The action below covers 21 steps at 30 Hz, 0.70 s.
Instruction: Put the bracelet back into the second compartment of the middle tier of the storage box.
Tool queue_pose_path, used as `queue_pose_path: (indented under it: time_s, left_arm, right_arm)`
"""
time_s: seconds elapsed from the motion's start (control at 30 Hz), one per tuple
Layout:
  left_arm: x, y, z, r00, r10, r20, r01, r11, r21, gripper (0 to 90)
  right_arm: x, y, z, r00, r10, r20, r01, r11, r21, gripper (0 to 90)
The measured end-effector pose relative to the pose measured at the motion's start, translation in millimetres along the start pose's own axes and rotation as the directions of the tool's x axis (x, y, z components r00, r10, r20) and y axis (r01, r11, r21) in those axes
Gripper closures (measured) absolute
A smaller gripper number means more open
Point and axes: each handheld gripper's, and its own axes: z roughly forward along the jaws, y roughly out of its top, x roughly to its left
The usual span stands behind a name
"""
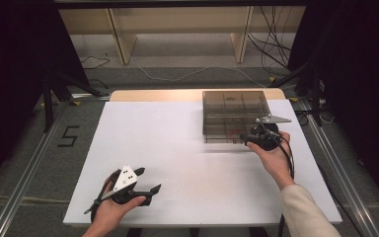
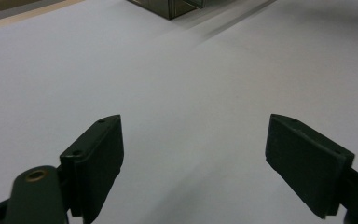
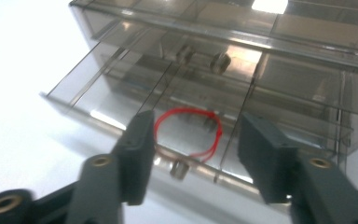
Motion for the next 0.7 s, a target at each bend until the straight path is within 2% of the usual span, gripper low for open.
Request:
queue_pose_path:
  time_s: [0.3,0.43,0.7]
  left_arm:
    - [-0.8,-0.1,0.8,1.0000,0.000,0.001,0.000,1.0000,0.002,19.1]
    - [-1.2,-0.1,1.2,1.0000,0.001,0.002,-0.001,1.0000,0.002,19.1]
    - [-2.2,0.3,1.3,1.0000,0.006,0.005,-0.006,1.0000,0.001,19.0]
  right_arm:
    - [-0.8,-16.4,-21.3,0.9983,-0.015,-0.055,0.015,1.000,-0.003,30.4]
    - [-0.4,-31.5,-33.3,0.9940,-0.024,-0.106,0.022,1.000,-0.013,27.3]
    - [0.7,-66.1,-50.2,0.9885,-0.045,-0.144,0.046,0.999,0.000,24.1]
